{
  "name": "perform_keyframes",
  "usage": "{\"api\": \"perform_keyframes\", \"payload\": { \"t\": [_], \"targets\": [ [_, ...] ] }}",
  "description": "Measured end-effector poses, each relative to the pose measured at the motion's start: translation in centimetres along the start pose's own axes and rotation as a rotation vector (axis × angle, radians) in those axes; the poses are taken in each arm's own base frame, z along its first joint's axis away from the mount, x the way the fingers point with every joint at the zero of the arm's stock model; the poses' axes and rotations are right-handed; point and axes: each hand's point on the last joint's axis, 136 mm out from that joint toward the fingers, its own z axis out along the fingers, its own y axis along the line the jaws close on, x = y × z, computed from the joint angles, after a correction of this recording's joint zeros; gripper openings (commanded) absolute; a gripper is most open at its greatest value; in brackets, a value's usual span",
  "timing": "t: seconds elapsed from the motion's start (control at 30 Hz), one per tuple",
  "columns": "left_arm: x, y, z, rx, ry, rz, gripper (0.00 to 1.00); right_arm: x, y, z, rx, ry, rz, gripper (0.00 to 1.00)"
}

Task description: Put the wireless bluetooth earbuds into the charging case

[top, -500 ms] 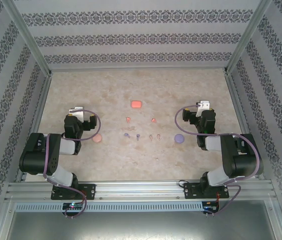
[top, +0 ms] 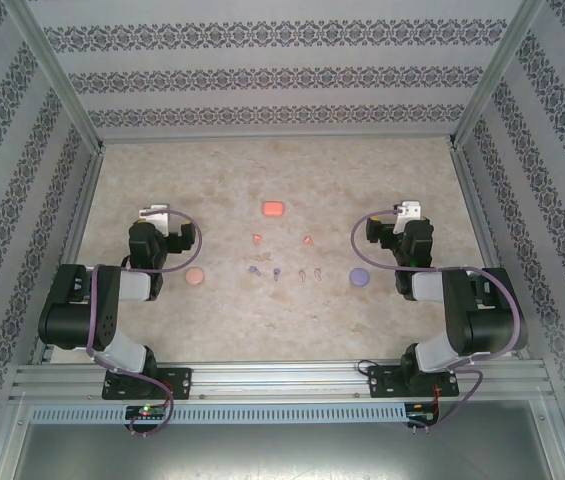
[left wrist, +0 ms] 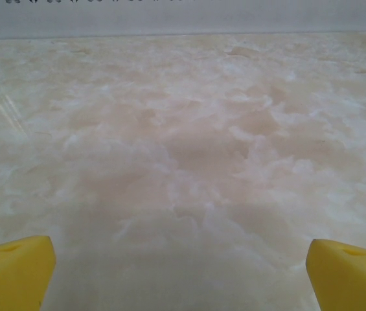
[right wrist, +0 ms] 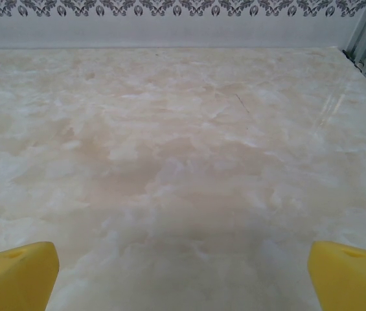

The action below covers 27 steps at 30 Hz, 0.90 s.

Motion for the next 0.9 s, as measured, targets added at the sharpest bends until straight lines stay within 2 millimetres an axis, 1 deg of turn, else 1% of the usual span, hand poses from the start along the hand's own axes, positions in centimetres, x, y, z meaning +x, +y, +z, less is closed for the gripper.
{"api": "perform_keyframes", "payload": {
  "t": [0.2,0.3,0.37,0.4,0.43,0.5,0.6,0.67,0.73,0.77,0.83,0.9],
  "targets": [
    [0.6,-0.1,0.0,0.004,0.026,0.000,0.99,0.0,0.0,0.0,-0.011,0.001,0.002,0.98],
    [1.0,-0.4,0.0,0.024,0.046,0.003,0.99,0.1,0.2,0.0,-0.018,0.026,0.002,0.98],
    [1.1,-0.5,0.1,0.032,0.085,0.003,0.99,-1.0,0.2,-0.3,-0.018,0.038,0.002,0.98],
    [0.6,-0.6,0.2,0.035,0.100,0.003,0.99,-2.0,0.2,-0.5,-0.016,0.033,0.003,0.98],
    [-0.2,-0.7,0.3,0.038,0.102,0.002,0.99,-3.0,0.2,-0.8,-0.015,0.025,0.011,0.98],
    [-2.9,-0.8,0.4,0.046,0.078,0.002,0.99,-6.6,0.2,-1.7,-0.012,-0.026,0.052,0.98],
    [-6.9,-1.2,-0.1,0.068,0.038,-0.007,0.99,-11.5,-0.2,-3.6,-0.007,-0.098,0.189,0.98],
    [-9.0,-1.6,-0.5,0.090,0.033,-0.028,0.99,-13.5,-0.2,-4.7,-0.030,-0.128,0.249,0.98],
    [-10.7,-2.0,-0.8,0.110,0.036,-0.056,0.99,-14.5,0.3,-5.3,-0.068,-0.116,0.293,0.98],
    [-11.4,-2.2,-0.9,0.121,0.041,-0.075,0.99,-14.9,0.9,-5.3,-0.096,-0.094,0.310,0.98],
    [-12.4,-2.5,-1.3,0.135,0.054,-0.122,0.99,-15.5,2.5,-5.2,-0.147,-0.037,0.329,0.97],
    [-12.9,-2.7,-1.5,0.144,0.082,-0.183,0.99,-16.2,5.1,-4.9,-0.205,0.037,0.330,0.95]
  ]
}}
